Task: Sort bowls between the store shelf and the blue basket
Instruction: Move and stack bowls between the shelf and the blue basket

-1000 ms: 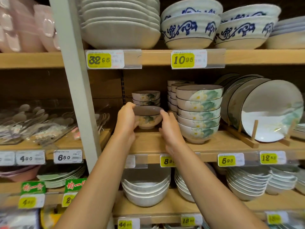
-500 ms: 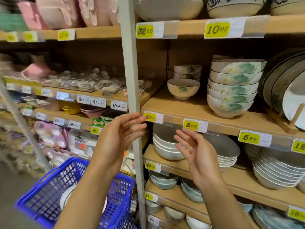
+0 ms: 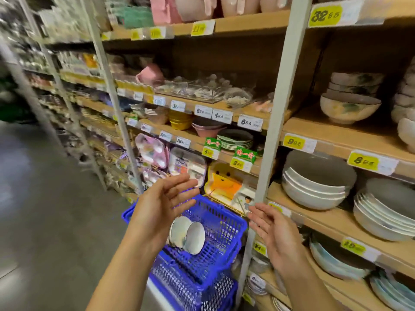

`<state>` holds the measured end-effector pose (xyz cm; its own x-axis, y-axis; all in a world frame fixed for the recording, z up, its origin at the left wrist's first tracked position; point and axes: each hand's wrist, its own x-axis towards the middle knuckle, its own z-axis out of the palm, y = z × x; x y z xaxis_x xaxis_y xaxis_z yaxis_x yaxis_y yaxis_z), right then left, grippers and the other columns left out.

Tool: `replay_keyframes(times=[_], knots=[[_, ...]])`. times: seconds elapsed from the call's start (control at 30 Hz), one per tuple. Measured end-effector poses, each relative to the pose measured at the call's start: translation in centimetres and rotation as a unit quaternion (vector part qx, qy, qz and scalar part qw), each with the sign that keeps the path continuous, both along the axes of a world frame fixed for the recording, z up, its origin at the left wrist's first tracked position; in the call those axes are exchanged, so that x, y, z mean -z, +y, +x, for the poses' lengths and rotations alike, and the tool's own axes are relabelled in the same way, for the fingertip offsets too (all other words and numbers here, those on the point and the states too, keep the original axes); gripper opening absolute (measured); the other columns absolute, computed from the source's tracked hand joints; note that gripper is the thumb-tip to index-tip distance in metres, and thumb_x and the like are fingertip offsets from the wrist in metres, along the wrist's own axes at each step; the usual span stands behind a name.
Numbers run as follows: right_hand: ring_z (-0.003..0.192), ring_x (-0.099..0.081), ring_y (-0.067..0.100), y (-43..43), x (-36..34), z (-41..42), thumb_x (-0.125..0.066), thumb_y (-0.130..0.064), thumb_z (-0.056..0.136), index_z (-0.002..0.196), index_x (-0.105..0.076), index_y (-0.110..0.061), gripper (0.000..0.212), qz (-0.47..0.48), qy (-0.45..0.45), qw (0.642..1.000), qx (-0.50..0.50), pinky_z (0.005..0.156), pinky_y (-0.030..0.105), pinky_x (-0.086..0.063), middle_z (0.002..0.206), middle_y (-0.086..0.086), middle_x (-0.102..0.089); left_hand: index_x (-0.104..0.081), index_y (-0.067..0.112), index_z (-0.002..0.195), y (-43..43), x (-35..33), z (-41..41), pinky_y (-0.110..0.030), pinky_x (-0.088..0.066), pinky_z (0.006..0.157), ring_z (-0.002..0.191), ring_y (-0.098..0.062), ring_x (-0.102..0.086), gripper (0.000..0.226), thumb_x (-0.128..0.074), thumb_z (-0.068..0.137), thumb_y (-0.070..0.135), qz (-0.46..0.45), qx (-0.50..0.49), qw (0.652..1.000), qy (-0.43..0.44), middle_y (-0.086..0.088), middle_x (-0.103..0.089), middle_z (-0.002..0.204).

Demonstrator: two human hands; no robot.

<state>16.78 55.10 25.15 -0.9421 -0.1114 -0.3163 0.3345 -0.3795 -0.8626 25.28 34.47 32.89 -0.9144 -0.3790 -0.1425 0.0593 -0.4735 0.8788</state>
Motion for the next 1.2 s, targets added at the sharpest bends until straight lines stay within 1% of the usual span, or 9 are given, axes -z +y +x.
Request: replay_keyframes(times=[0.23,0.47,0.63,0.73,0.83,0.97,1.03,1.1,1.2], knots=[[0.095,-0.068,0.023,-8.6,4.0,2.0,-0.048,-0.013,0.098,0.098,-0.066,-0.008,0.019,0.095,-0.032,0.995,-0.023,0.090,0.038,-0.051,0.101,0.012,-0.072,-0.067,0.007,0.097,-9.1,5.7,2.3,-0.024,-0.054,0.062,0.070,-0.014,-0.070,0.026,-0.043,0.094,0.014,-0.056,-0.048,0.992,-0.105,-0.008,-0.076,0.088],[0.099,-0.066,0.028,-15.0,9.0,2.4,-0.049,-0.012,0.099,0.111,-0.065,-0.001,0.023,0.200,-0.080,0.977,-0.006,0.098,0.045,-0.049,0.106,0.016,-0.069,-0.067,0.010,0.099,-15.7,12.3,1.5,-0.030,-0.047,0.067,0.074,-0.018,-0.065,0.020,-0.050,0.093,0.020,-0.096,-0.006,0.973,-0.211,-0.004,-0.074,0.089],[0.085,-0.062,0.024,-17.8,13.0,1.1,-0.051,-0.010,0.096,0.104,-0.066,-0.002,0.020,0.234,-0.125,0.964,-0.003,0.078,0.036,-0.050,0.091,0.012,-0.067,-0.065,0.008,0.098,-18.6,15.3,-0.4,-0.028,-0.044,0.064,0.067,-0.014,-0.063,0.019,-0.049,0.094,0.017,-0.109,0.017,0.965,-0.237,-0.004,-0.071,0.089],[0.091,-0.063,0.027,-19.0,15.4,-0.3,-0.052,-0.011,0.096,0.108,-0.065,0.000,0.021,0.248,-0.145,0.958,-0.011,0.095,0.046,-0.048,0.096,0.013,-0.066,-0.065,0.010,0.095,-19.9,16.6,-2.3,-0.028,-0.043,0.064,0.067,-0.015,-0.063,0.016,-0.051,0.094,0.018,-0.124,0.035,0.959,-0.251,-0.005,-0.070,0.089],[0.100,-0.064,0.032,-19.8,17.8,-2.2,-0.053,-0.012,0.097,0.106,-0.063,-0.002,0.017,0.264,-0.155,0.952,-0.030,0.099,0.052,-0.046,0.100,0.015,-0.065,-0.064,0.009,0.094,-20.8,18.0,-4.6,-0.023,-0.045,0.059,0.067,-0.014,-0.061,0.015,-0.051,0.095,0.017,-0.141,0.044,0.952,-0.267,-0.005,-0.068,0.089],[0.089,-0.063,0.036,-21.0,21.0,-5.2,-0.052,-0.010,0.097,0.110,-0.061,0.012,0.027,0.277,-0.182,0.942,-0.056,0.087,0.054,-0.049,0.099,0.029,-0.064,-0.063,0.010,0.095,-21.4,20.3,-8.3,-0.022,-0.043,0.057,0.064,-0.010,-0.059,0.015,-0.049,0.096,0.017,-0.186,0.078,0.934,-0.294,-0.002,-0.066,0.086],[0.076,-0.057,0.030,-21.5,22.6,-6.7,-0.050,-0.008,0.096,0.110,-0.058,0.016,0.029,0.274,-0.204,0.937,-0.069,0.065,0.040,-0.048,0.087,0.023,-0.060,-0.063,0.011,0.094,-21.6,21.5,-10.5,-0.022,-0.041,0.056,0.063,-0.009,-0.059,0.017,-0.048,0.097,0.017,-0.209,0.099,0.924,-0.304,-0.001,-0.066,0.084],[0.070,-0.051,0.024,-21.8,23.9,-8.2,-0.050,-0.007,0.096,0.101,-0.063,0.012,0.023,0.278,-0.230,0.930,-0.073,0.056,0.029,-0.039,0.083,0.015,-0.055,-0.062,0.013,0.085,-21.7,22.7,-12.6,-0.025,-0.040,0.058,0.063,-0.011,-0.058,0.019,-0.047,0.097,0.016,-0.220,0.113,0.917,-0.312,-0.001,-0.064,0.081],[0.062,-0.050,0.019,-22.2,25.5,-10.6,-0.051,-0.010,0.095,0.085,-0.062,-0.007,0.015,0.291,-0.254,0.918,-0.093,0.054,0.027,-0.037,0.074,0.007,-0.055,-0.056,0.016,0.077,-21.6,25.0,-15.8,-0.032,-0.038,0.066,0.073,-0.017,-0.050,0.021,-0.046,0.095,0.019,-0.241,0.132,0.906,-0.321,-0.006,-0.056,0.080]])
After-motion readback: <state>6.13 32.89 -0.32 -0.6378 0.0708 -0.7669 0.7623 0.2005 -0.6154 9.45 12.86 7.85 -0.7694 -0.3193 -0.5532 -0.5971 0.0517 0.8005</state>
